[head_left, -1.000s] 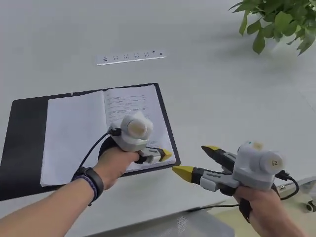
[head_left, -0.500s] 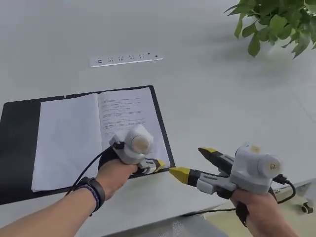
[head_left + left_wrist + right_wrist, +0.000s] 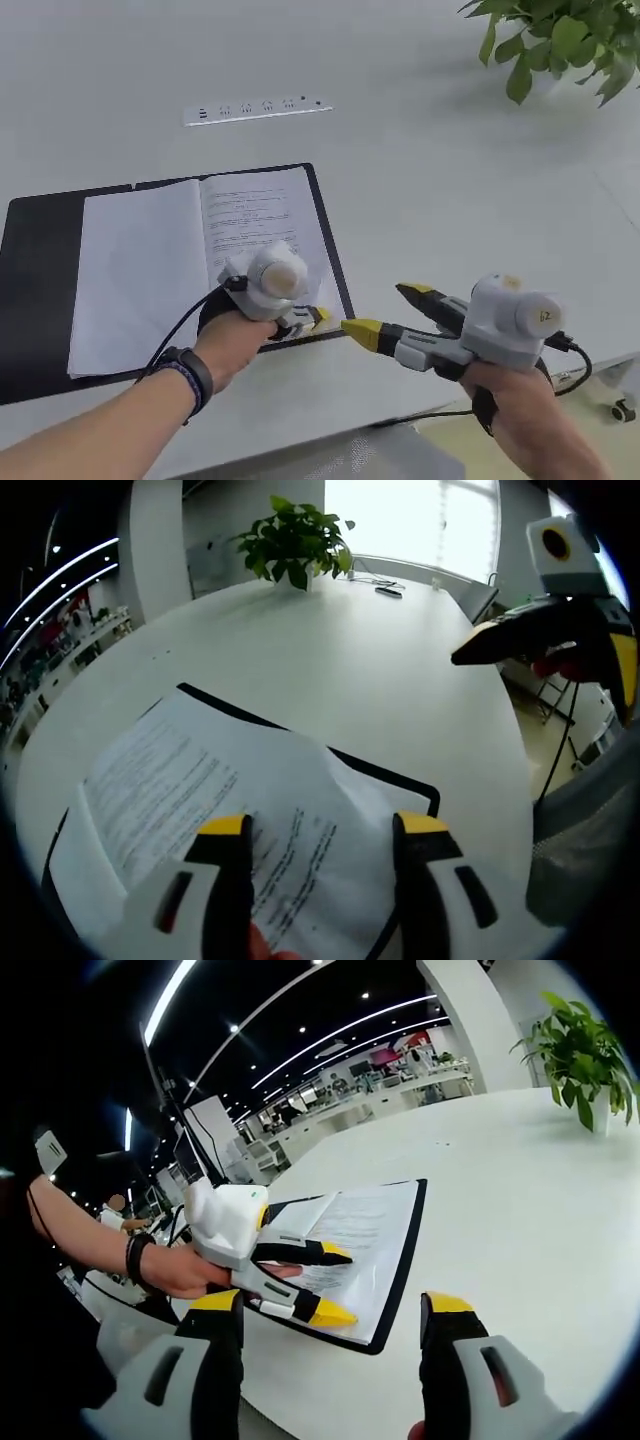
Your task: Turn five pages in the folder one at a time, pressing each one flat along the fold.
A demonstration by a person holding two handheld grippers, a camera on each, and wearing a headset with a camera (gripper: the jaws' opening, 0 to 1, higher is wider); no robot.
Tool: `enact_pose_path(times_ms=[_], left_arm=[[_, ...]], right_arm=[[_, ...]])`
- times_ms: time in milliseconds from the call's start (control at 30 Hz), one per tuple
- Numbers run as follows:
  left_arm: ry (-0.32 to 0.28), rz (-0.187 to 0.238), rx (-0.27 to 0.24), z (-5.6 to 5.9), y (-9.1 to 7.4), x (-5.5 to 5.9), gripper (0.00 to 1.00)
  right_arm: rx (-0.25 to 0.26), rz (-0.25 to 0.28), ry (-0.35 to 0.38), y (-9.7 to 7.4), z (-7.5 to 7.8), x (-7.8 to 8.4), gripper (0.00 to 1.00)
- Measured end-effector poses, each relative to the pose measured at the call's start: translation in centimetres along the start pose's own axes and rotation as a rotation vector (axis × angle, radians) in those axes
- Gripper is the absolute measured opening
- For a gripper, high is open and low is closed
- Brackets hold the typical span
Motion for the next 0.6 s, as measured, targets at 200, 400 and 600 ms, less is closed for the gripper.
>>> enact_pose_path(times_ms=[200,400,600], left_arm=[[-0.002,0.003,0.003,0.0,0.0,0.0,0.56],[-0.001,0.003,0.002,0.0,0.0,0.0,0.56],[-0.003,0.004,0.005,0.0,0.0,0.0,0.56]], right_arm=[[-0.013,0.001,0.02,1.3,1.0,-0.8,0.65],[-0.022,-0.002,0.044,3.1,2.2,-1.7,0.57],[-0.043,-0.011,0.042,4.4,2.6,-2.7,0.54]])
Point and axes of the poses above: the centre of the closed fingertips' face, and the gripper's own axes: y roughly forward along the fingers, z roughly to its right, x roughly out of its underside, the point moved 1 cm from there along -y, roughly backward along the fingers, and after that the axes turned 14 degrees about -z, right-handed, at the moved point
